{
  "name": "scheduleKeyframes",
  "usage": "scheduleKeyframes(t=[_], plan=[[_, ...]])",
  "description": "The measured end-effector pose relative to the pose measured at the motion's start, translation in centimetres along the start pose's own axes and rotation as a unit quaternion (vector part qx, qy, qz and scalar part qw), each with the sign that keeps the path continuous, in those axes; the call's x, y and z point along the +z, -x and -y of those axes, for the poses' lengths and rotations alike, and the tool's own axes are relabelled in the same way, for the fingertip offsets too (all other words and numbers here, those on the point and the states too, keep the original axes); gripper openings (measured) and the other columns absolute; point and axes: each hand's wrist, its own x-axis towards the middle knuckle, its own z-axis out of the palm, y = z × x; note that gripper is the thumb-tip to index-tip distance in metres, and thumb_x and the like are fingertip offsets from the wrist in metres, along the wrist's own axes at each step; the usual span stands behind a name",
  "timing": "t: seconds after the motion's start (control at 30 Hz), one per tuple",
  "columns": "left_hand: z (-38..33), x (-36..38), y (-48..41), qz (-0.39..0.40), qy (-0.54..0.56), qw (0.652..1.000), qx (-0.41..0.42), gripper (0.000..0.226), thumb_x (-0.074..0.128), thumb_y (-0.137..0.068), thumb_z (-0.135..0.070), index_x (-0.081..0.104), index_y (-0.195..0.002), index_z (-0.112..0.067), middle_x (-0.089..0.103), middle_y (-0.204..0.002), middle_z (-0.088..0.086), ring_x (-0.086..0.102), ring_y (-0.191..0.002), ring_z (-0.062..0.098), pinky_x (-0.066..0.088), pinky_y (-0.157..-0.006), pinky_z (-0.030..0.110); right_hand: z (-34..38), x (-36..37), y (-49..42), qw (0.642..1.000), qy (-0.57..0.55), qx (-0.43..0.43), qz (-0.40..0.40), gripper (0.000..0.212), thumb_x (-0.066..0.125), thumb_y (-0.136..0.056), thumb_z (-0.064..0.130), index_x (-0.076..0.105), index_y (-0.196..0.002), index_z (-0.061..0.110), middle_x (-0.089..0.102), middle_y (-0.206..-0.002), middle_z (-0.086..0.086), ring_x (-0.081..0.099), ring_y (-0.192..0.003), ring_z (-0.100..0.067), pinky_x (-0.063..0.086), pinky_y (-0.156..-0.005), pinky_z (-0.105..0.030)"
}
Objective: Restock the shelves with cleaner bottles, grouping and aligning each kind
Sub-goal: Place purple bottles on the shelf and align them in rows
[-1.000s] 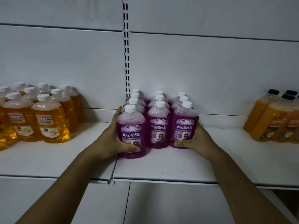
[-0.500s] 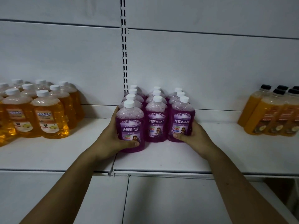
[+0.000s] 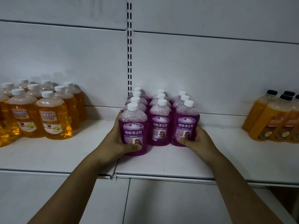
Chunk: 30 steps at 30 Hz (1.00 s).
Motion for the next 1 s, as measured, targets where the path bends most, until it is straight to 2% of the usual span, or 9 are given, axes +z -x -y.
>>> scheduleKeyframes(t=[0.1, 0.17, 0.23, 0.3, 0.4, 0.5, 0.6, 0.8, 1.0], plan=[[-0.8, -0.2, 0.1, 0.009, 0.055, 0.998, -0.009, 0.118, 0.091, -0.076, -0.009, 0.019, -0.161, -0.046, 0.060, -0.147, -0.009, 0.065, -0.128, 0.014, 0.058, -0.100, 0.037, 0.8, -0.1, -0.2, 0.999, -0.033, -0.013, 0.016, 0.078, 0.096, -0.071, 0.035, 0.058, -0.138, 0.026, 0.075, -0.125, 0.004, 0.071, -0.116, -0.017, 0.054, -0.106, -0.048], [-1.8, -0.8, -0.8, -0.036, 0.095, 0.994, -0.030, 0.111, 0.087, -0.077, -0.048, 0.018, -0.163, -0.047, 0.050, -0.158, -0.009, 0.060, -0.133, 0.007, 0.053, -0.106, 0.033, 1.9, -0.2, -0.7, 0.997, -0.078, -0.017, 0.001, 0.097, 0.094, -0.061, 0.058, 0.053, -0.144, 0.029, 0.072, -0.131, 0.005, 0.070, -0.120, -0.016, 0.056, -0.102, -0.042], [-2.3, -2.0, -2.4, -0.081, 0.151, 0.983, -0.061, 0.125, 0.071, -0.056, -0.093, 0.022, -0.162, -0.050, 0.038, -0.166, -0.006, 0.046, -0.147, 0.015, 0.036, -0.122, 0.045, 3.3, -0.2, -1.6, 0.993, -0.116, -0.024, -0.021, 0.108, 0.090, -0.055, 0.073, 0.051, -0.147, 0.031, 0.071, -0.133, 0.007, 0.070, -0.119, -0.014, 0.058, -0.095, -0.035], [-2.8, -2.7, -4.1, -0.091, 0.196, 0.973, -0.083, 0.126, 0.056, -0.049, -0.105, 0.028, -0.160, -0.052, 0.031, -0.170, -0.001, 0.037, -0.153, 0.023, 0.024, -0.126, 0.056, 4.5, -0.2, -2.7, 0.989, -0.141, -0.012, -0.031, 0.114, 0.087, -0.051, 0.080, 0.049, -0.148, 0.033, 0.071, -0.133, 0.006, 0.071, -0.116, -0.014, 0.060, -0.091, -0.033], [-2.8, -1.7, -5.5, -0.072, 0.230, 0.966, -0.091, 0.098, 0.040, -0.081, -0.093, 0.029, -0.163, -0.040, 0.040, -0.166, 0.004, 0.048, -0.145, 0.026, 0.036, -0.121, 0.051, 4.6, 0.3, -3.5, 0.982, -0.185, 0.004, -0.035, 0.117, 0.095, -0.049, 0.069, 0.050, -0.149, 0.030, 0.072, -0.133, -0.001, 0.073, -0.115, -0.023, 0.060, -0.090, -0.042], [-1.7, -0.5, -6.0, -0.049, 0.241, 0.967, -0.070, 0.076, 0.032, -0.100, -0.074, 0.045, -0.156, -0.025, 0.058, -0.151, 0.012, 0.054, -0.140, 0.036, 0.041, -0.118, 0.053, 3.9, 0.9, -3.2, 0.977, -0.209, -0.003, -0.044, 0.102, 0.099, -0.058, 0.044, 0.054, -0.147, 0.023, 0.074, -0.127, -0.007, 0.074, -0.112, -0.030, 0.062, -0.082, -0.040], [-1.3, -0.4, -6.0, -0.055, 0.269, 0.958, -0.079, 0.072, 0.035, -0.100, -0.072, 0.050, -0.153, -0.025, 0.060, -0.149, 0.014, 0.053, -0.141, 0.038, 0.037, -0.121, 0.057, 3.3, 0.9, -3.3, 0.977, -0.208, -0.022, -0.044, 0.086, 0.090, -0.065, 0.024, 0.057, -0.144, 0.020, 0.076, -0.122, -0.007, 0.074, -0.110, -0.032, 0.063, -0.081, -0.041], [-1.1, -0.1, -6.3, -0.073, 0.297, 0.948, -0.085, 0.072, 0.033, -0.102, -0.069, 0.049, -0.154, -0.023, 0.056, -0.152, 0.015, 0.047, -0.145, 0.040, 0.033, -0.123, 0.058, 3.1, 1.2, -3.5, 0.975, -0.215, -0.029, -0.047, 0.107, 0.103, -0.050, 0.044, 0.057, -0.143, 0.020, 0.076, -0.123, -0.007, 0.075, -0.108, -0.027, 0.063, -0.081, -0.039], [-1.6, -0.1, -5.5, -0.056, 0.287, 0.953, -0.080, 0.073, 0.034, -0.101, -0.071, 0.047, -0.155, -0.023, 0.057, -0.152, 0.013, 0.050, -0.144, 0.038, 0.035, -0.122, 0.056, 2.7, 1.1, -3.6, 0.977, -0.204, -0.027, -0.049, 0.088, 0.094, -0.064, 0.028, 0.057, -0.143, 0.023, 0.076, -0.123, -0.005, 0.074, -0.110, -0.029, 0.062, -0.081, -0.039]])
